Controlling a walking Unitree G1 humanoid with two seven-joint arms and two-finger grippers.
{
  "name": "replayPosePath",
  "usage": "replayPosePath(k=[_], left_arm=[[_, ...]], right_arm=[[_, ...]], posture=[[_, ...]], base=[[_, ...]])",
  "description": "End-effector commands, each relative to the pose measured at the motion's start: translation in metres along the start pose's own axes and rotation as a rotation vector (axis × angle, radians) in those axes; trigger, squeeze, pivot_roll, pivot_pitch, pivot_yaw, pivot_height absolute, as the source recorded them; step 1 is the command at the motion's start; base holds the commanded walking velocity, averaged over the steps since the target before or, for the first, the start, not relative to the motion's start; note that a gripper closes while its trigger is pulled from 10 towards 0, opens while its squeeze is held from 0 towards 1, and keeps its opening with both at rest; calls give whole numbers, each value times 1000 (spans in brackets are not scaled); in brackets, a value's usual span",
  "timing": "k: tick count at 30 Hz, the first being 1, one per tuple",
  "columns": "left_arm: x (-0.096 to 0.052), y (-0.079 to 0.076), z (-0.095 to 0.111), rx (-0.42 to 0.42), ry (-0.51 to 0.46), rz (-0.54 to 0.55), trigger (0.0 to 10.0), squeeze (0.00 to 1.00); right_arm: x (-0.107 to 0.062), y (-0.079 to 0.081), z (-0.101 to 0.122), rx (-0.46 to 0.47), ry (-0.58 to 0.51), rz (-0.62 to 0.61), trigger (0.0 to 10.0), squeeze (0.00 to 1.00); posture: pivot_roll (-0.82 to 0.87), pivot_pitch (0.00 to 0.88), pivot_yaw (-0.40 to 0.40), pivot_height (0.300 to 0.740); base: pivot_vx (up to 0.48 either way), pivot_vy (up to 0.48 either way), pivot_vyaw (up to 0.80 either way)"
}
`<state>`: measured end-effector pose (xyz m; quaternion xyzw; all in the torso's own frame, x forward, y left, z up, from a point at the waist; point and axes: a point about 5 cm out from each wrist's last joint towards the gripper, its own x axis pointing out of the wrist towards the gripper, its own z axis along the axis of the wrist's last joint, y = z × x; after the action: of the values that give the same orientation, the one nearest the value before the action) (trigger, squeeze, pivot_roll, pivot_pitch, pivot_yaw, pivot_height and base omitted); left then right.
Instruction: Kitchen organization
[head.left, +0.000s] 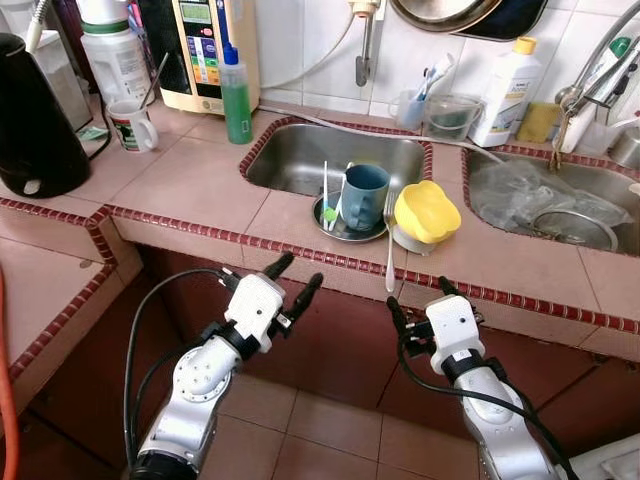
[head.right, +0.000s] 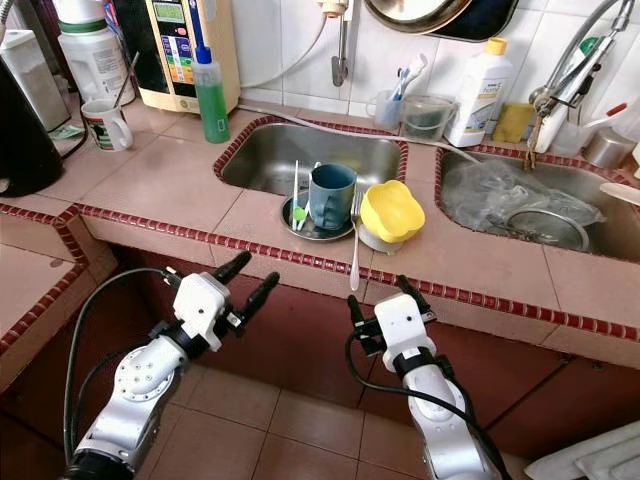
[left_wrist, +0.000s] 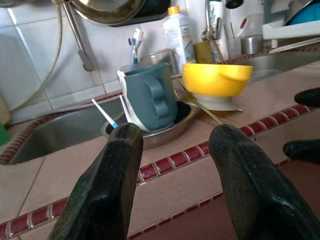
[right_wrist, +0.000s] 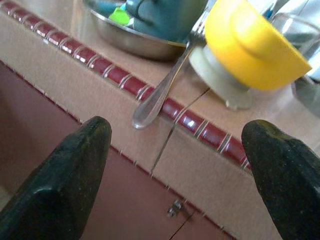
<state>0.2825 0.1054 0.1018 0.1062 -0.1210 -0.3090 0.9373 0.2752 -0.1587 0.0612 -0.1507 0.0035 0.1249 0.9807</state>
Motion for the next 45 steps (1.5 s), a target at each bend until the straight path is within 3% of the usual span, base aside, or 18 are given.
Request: replayPosePath(k=[1,13,14,15,19,31,32,45], left_arm=[[1,-4,2,8,-8,-26,10000,0],[1,-17,0,15,-7,-97,10000,0],[1,-18,0,13,-7,-103,10000,0],[0,-19,0,13,-7,-105,10000,0],[0,-21,0,15,-9,-112,10000,0],[-1,-23,0,17,-6,-115,10000,0],[-1,-23,0,15,-5,-113,10000,0],[1,-23,2,13,-9,-95,10000,0]], right_arm=[[-2,1,-3,-7,8,16,10000,0],[-4,0,-18,-56,55,16,10000,0],[-2,-1,-19,-66,62,4,10000,616],[-2,-1,-20,-58,65,6,10000,1000],[3,-1,-23,-127,74,0,10000,1000],[14,3,-26,-184,83,59,10000,1000],[16,4,-25,-191,79,65,10000,0],[29,6,-21,-239,73,71,10000,0]], posture=[[-93,4,-16,740],[-98,0,-17,740],[-97,0,-18,740],[-97,0,-18,740],[-91,0,-19,740],[-84,6,-20,740],[-84,6,-20,740],[-69,11,-34,740]], base=[[0,0,0],[0,0,0],[0,0,0],[0,0,0],[0,0,0],[0,0,0],[0,0,0],[0,0,0]])
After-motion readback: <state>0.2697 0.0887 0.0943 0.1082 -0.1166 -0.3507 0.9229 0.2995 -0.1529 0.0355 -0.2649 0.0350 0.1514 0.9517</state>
